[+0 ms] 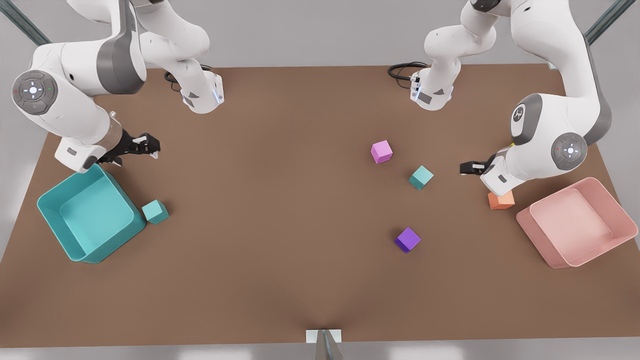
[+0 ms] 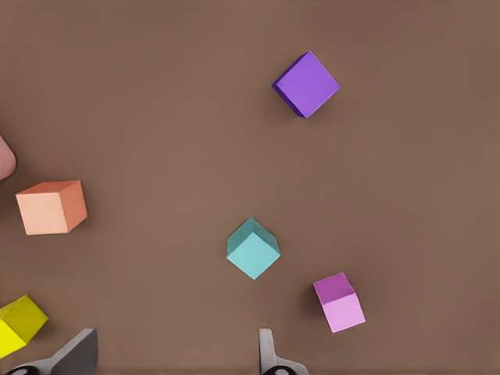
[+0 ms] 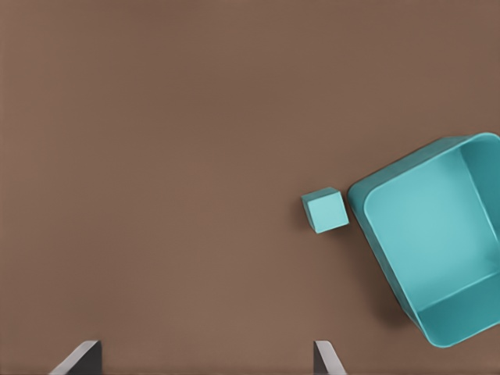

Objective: Stack the two blue cubes on top of each other

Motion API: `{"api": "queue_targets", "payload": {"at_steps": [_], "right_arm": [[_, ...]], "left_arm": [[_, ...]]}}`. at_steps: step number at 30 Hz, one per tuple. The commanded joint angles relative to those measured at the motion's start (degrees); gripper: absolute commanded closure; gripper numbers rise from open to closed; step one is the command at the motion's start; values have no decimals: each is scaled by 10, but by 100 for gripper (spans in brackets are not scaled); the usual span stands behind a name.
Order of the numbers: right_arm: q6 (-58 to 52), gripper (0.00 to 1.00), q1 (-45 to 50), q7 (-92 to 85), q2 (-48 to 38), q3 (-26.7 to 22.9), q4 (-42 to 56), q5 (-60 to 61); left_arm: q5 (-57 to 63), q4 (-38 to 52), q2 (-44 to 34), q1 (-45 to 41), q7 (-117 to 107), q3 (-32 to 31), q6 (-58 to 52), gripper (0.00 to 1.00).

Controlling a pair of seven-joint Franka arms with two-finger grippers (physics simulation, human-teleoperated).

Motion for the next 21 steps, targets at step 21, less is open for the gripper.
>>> {"api": "queue_targets", "payload": {"at_steps": [21], "right_arm": [[440, 0, -100, -995, 122, -3, -227, -9]], "left_arm": [[0, 18, 7, 3, -13, 0, -27, 0]]}}
